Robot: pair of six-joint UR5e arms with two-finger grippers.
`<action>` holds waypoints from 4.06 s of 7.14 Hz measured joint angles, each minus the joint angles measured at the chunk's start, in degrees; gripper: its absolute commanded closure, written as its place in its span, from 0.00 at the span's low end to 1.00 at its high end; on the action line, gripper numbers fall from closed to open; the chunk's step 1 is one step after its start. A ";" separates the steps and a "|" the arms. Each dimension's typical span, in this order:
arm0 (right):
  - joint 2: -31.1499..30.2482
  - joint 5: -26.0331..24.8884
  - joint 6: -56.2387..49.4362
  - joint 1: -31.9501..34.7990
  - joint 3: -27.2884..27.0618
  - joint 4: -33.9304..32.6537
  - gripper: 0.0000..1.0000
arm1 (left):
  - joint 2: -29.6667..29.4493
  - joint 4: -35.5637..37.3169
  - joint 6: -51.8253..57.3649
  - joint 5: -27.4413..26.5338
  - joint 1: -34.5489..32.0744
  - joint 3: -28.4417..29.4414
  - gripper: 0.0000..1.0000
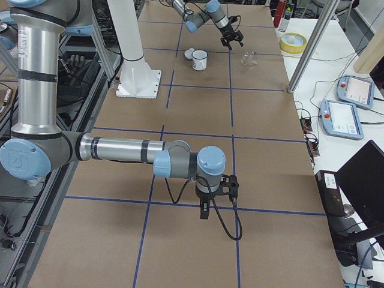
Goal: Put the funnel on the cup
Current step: 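Move the left gripper to the clear glass funnel, then grasp the glass funnel's rim with the left gripper and lift it, then carry the funnel over the open white mug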
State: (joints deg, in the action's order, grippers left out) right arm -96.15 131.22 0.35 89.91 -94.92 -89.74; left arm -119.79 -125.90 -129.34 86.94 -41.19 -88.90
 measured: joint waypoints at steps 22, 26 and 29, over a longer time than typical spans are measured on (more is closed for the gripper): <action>0.00 0.00 0.00 0.00 0.00 0.00 0.00 | -6.53 -10.25 6.22 2.93 -6.25 7.18 1.00; 0.00 0.00 0.00 0.00 0.03 0.00 0.00 | -5.32 22.61 12.48 14.06 -6.45 -19.61 1.00; 0.00 0.00 0.00 0.00 0.00 0.00 0.00 | -5.20 49.65 23.96 22.02 -2.84 -34.29 1.00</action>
State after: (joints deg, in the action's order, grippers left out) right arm -96.15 131.22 0.35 89.91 -94.92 -89.74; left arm -124.99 -76.26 -105.37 108.96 -44.03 -123.18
